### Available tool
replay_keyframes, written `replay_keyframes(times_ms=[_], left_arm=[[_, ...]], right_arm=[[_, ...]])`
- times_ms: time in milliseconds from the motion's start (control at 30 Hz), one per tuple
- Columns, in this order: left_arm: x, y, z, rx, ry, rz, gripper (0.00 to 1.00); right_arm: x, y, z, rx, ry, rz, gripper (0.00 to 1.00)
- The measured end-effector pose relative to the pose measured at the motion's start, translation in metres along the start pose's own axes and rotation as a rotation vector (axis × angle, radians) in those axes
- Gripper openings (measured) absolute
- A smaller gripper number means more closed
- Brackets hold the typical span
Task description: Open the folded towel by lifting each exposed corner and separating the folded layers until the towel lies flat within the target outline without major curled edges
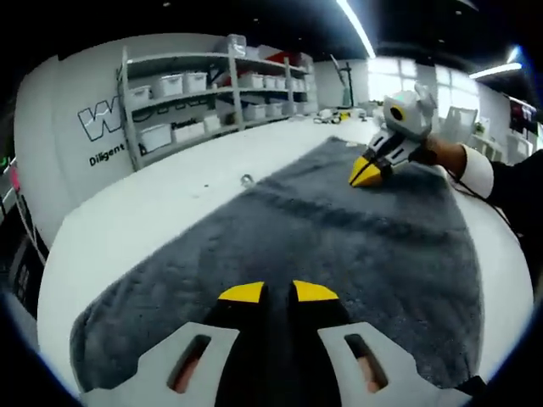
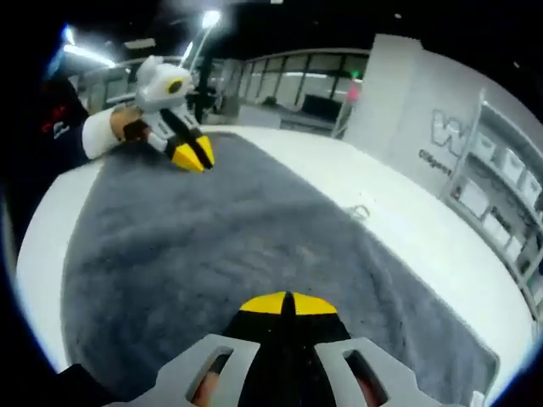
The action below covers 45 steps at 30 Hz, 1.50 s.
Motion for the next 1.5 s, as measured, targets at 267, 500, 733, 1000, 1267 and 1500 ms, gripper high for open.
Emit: replay_keyframes(times_ms=[267,500,733,1000,1267,1500], left_arm=[[-0.001,0.000,0.006,0.000,-0.010,0.001,0.09],[-0.002,0.001,0.011,-0.006,0.003,0.000,0.09],[-0.002,0.001,0.013,-0.007,-0.004,0.004,0.09],[-0.014,-0.005,0.013,-0.016,-0.065,0.086,0.11],[-0.022,-0.018,0.006,-0.027,-0.155,0.158,0.24],[-0.024,-0.026,-0.004,-0.081,-0.163,0.176,0.38]], right_arm=[[0.001,-0.001,0.003,0.002,-0.015,0.002,0.00],[0.004,-0.003,0.006,-0.002,-0.001,0.004,0.00],[0.005,-0.005,0.007,0.001,-0.005,0.006,0.00],[-0.014,-0.029,0.020,-0.019,0.082,0.186,0.02],[-0.015,-0.043,0.030,-0.006,0.138,0.241,0.11],[-0.029,-0.061,0.022,-0.037,0.180,0.317,0.25]])
Point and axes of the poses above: the point that each gripper's makers call its tool centre point, and the gripper's own axes: y roughly forward along the fingers, z roughly to its right, x roughly out of its underside, the point moved 4 cm from there along -y, roughly backward along the fingers, and after that the axes turned 4 degrees about y, right-handed, at the moved point
